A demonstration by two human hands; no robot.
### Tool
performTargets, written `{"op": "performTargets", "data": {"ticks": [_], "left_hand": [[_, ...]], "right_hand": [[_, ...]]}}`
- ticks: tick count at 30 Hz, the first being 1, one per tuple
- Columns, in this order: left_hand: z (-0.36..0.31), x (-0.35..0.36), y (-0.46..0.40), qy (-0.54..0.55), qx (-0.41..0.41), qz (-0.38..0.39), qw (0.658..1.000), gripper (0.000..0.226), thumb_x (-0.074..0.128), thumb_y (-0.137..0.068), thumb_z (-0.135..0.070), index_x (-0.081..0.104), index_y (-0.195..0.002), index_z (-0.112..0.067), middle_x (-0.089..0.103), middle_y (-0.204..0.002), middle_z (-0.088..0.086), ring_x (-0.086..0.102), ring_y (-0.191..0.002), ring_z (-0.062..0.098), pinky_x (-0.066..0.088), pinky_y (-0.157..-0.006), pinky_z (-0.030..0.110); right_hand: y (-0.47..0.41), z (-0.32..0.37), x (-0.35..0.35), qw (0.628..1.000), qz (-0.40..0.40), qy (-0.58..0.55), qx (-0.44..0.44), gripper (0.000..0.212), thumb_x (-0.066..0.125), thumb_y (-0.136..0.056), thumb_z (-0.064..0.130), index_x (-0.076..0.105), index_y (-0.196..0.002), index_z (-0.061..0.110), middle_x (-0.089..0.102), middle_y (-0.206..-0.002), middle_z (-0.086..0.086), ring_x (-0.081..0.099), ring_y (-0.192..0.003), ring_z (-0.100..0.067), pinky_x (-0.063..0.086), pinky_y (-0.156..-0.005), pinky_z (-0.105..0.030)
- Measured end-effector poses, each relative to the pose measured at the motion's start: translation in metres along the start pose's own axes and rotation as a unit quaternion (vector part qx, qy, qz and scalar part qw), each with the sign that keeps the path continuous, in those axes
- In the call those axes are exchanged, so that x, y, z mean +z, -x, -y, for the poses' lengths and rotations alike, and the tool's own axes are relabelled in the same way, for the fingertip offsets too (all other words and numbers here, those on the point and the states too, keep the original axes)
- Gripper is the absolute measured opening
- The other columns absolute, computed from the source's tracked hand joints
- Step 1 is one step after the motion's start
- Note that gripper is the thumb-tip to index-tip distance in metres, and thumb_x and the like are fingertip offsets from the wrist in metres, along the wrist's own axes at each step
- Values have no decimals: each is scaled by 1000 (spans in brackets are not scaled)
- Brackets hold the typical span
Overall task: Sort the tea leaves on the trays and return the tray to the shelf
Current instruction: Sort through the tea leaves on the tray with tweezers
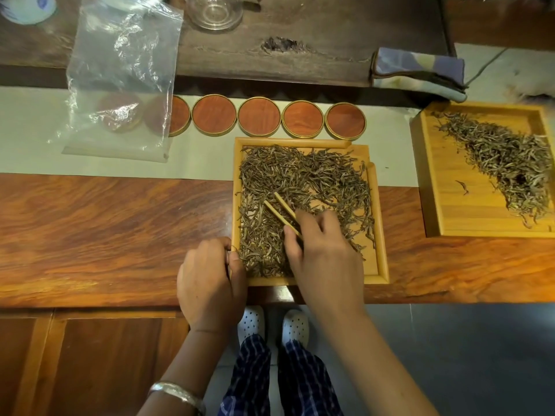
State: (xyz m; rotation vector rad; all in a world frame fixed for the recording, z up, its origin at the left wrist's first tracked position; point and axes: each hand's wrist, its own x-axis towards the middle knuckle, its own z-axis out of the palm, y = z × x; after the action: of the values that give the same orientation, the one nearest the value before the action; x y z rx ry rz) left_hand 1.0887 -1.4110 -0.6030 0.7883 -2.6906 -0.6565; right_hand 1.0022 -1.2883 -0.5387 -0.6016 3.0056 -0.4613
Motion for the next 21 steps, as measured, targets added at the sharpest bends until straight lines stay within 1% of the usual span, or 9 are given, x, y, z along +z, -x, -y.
{"op": "performTargets", "data": {"ticks": [4, 7, 11, 13, 15, 18, 21], "left_hand": [[1, 0, 0, 0, 0, -3, 1000, 13, 35, -90, -30, 39, -83, -20, 29, -75, -8, 30, -64, 16, 25, -59, 31], [1, 1, 0, 4, -10, 4, 1000, 18, 34, -90, -31, 44, -85, -18, 32, -76, -8, 36, -64, 19, 30, -59, 32], [-1, 0, -1, -2, -16, 5, 1000, 14, 35, -89, -30, 42, -83, -20, 31, -75, -8, 33, -64, 17, 30, -59, 32], [-2, 0, -1, 0, -20, 9, 1000, 12, 35, -89, -30, 41, -83, -22, 32, -74, -8, 34, -64, 18, 32, -59, 33], [-3, -1, -1, 0, -25, 10, 1000, 11, 36, -88, -30, 40, -81, -23, 33, -74, -8, 34, -65, 17, 32, -59, 34], [-3, 0, -1, -3, -30, 8, 1000, 9, 37, -86, -30, 33, -78, -28, 32, -73, -9, 33, -65, 16, 28, -60, 32], [-4, 1, -1, -9, -28, 5, 1000, 15, 38, -85, -30, 25, -80, -33, 30, -73, -9, 31, -66, 15, 27, -61, 32]], "right_hand": [[2, -6, -2, 1000, -4, -11, 28, 28, 53, -95, 31, 65, -112, 12, 59, -97, -8, 58, -59, -17, 44, -43, -22], [5, -4, -1, 1000, 16, -4, 18, 31, 49, -97, 34, 62, -116, 14, 56, -97, -6, 58, -62, -15, 48, -44, -24], [17, -12, -9, 999, -4, -32, 25, 31, 49, -95, 34, 63, -114, 14, 55, -90, -3, 54, -58, -11, 39, -39, -18], [31, -23, -14, 999, -11, -35, 27, 31, 51, -93, 33, 65, -112, 13, 55, -88, -3, 52, -56, -10, 42, -38, -19], [41, -35, -16, 999, -1, -33, 34, 33, 52, -92, 33, 66, -112, 11, 56, -89, -4, 53, -54, -12, 45, -38, -20], [44, -49, -20, 998, -2, -25, 63, 34, 52, -91, 33, 66, -113, 10, 58, -91, -8, 56, -53, -18, 48, -38, -27], [42, -55, -25, 997, -23, -30, 75, 33, 54, -91, 31, 66, -113, 10, 58, -91, -9, 56, -55, -19, 43, -40, -24]]}}
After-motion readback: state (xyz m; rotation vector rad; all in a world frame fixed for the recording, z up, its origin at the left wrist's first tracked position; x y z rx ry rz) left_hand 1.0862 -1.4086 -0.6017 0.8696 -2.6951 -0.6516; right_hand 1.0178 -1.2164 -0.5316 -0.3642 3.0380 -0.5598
